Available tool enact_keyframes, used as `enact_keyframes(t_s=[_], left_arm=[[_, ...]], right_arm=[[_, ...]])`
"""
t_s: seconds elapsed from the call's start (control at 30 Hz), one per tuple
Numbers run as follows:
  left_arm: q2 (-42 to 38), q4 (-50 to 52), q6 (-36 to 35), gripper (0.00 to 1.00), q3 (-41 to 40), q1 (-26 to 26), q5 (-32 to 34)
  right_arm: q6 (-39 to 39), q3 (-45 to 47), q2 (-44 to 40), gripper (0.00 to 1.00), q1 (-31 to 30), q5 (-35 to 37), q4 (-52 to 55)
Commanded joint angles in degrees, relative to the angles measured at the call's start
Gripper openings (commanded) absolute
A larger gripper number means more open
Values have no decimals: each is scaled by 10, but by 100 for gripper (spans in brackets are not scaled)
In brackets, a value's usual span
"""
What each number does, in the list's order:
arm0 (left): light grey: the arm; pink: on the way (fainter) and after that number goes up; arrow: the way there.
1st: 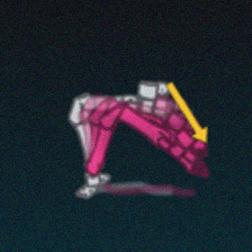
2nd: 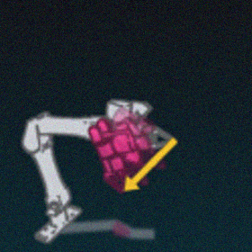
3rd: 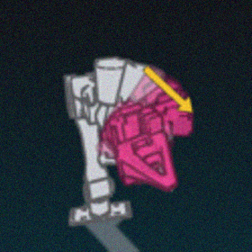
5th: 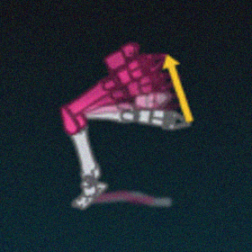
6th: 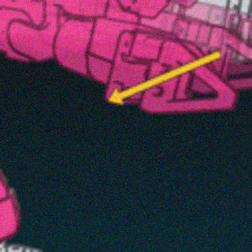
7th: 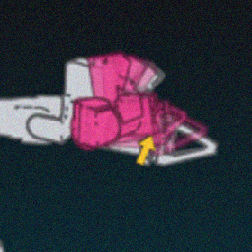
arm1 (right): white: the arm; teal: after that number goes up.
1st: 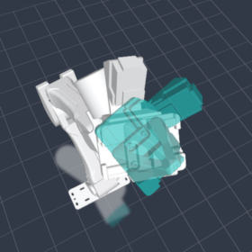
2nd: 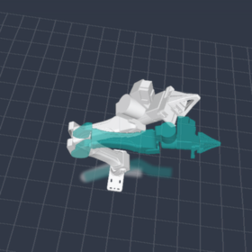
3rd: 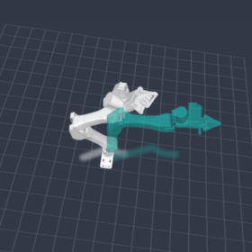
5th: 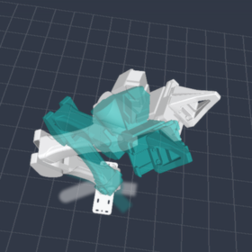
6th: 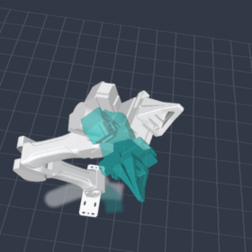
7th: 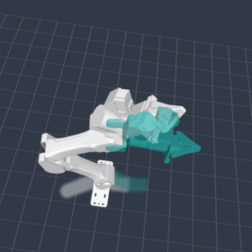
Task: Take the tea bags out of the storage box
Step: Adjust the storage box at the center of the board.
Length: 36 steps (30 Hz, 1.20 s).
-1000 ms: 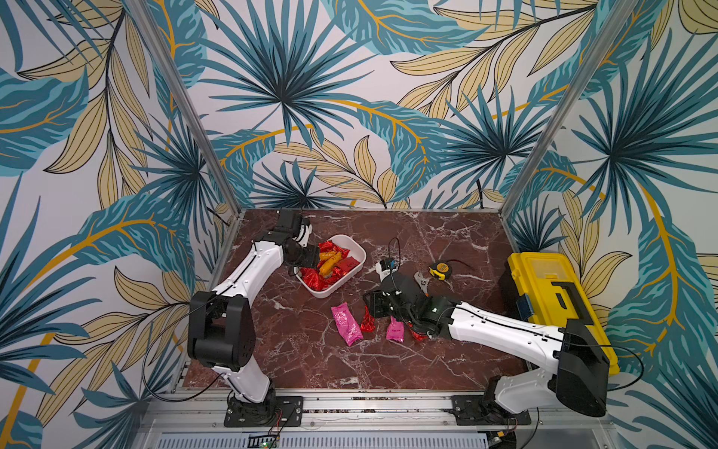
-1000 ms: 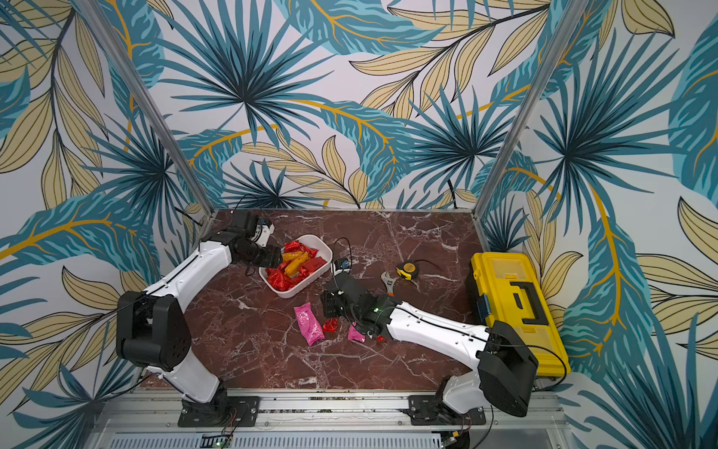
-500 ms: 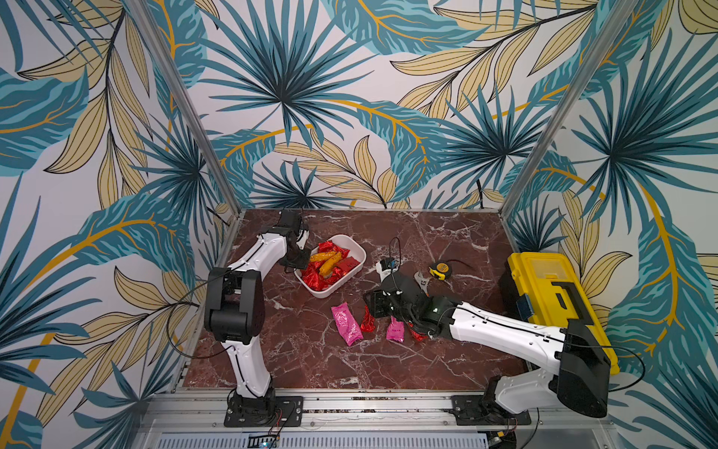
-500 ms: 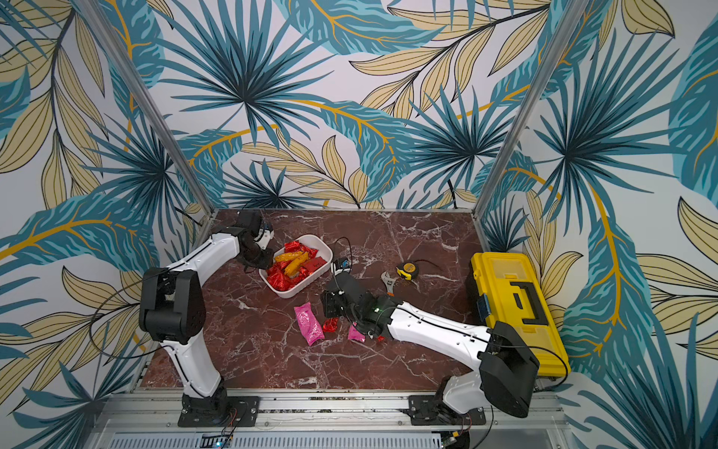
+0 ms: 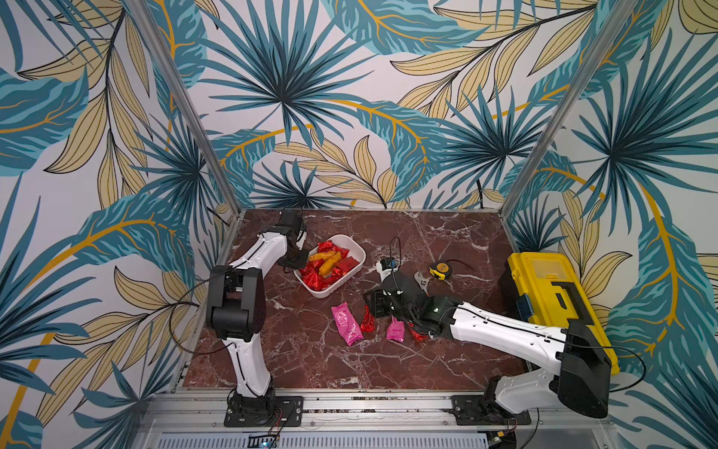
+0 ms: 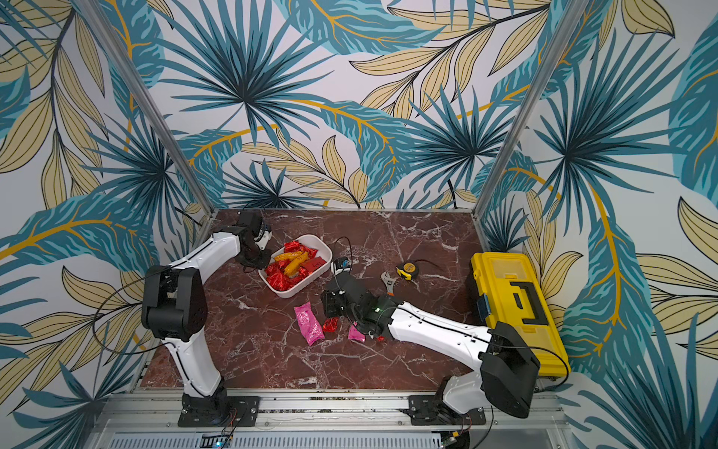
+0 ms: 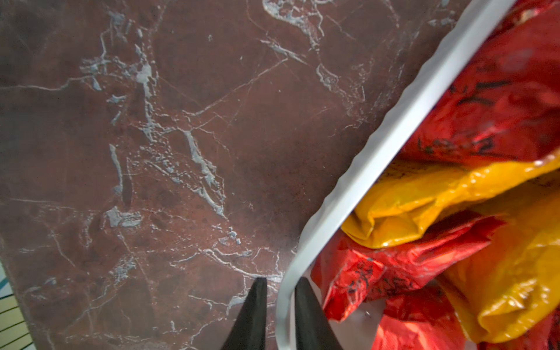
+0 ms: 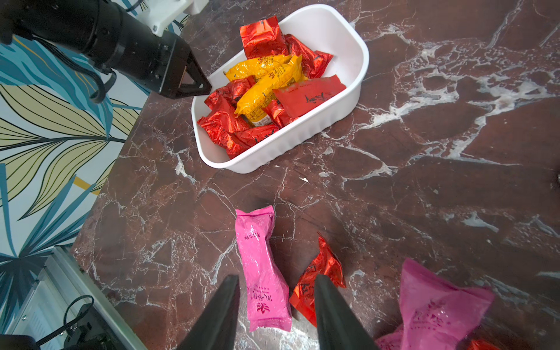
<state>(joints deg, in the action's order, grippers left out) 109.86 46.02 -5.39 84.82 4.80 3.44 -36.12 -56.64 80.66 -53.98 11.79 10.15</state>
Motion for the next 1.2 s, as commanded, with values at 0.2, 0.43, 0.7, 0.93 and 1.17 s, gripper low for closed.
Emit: enact_keyframes(t_s=[0.2,0.43,0.7,0.93,1.17], left_arm=[[-23,-1,42,11,-22,-6,-17],[-111,-9,91,9,-98,-4,-6],[-200,-8,179,9,-205,-4,46],[-231,-16,222,29,-255,-4,46],[-305,-24,220,52,-267,-3,69]], right_arm=[[9,18,-30,46,3,16,2],[11,21,-36,46,4,18,2],[10,21,-37,46,4,12,-3],[5,27,-41,46,4,9,-8],[3,23,-41,46,3,1,-6]])
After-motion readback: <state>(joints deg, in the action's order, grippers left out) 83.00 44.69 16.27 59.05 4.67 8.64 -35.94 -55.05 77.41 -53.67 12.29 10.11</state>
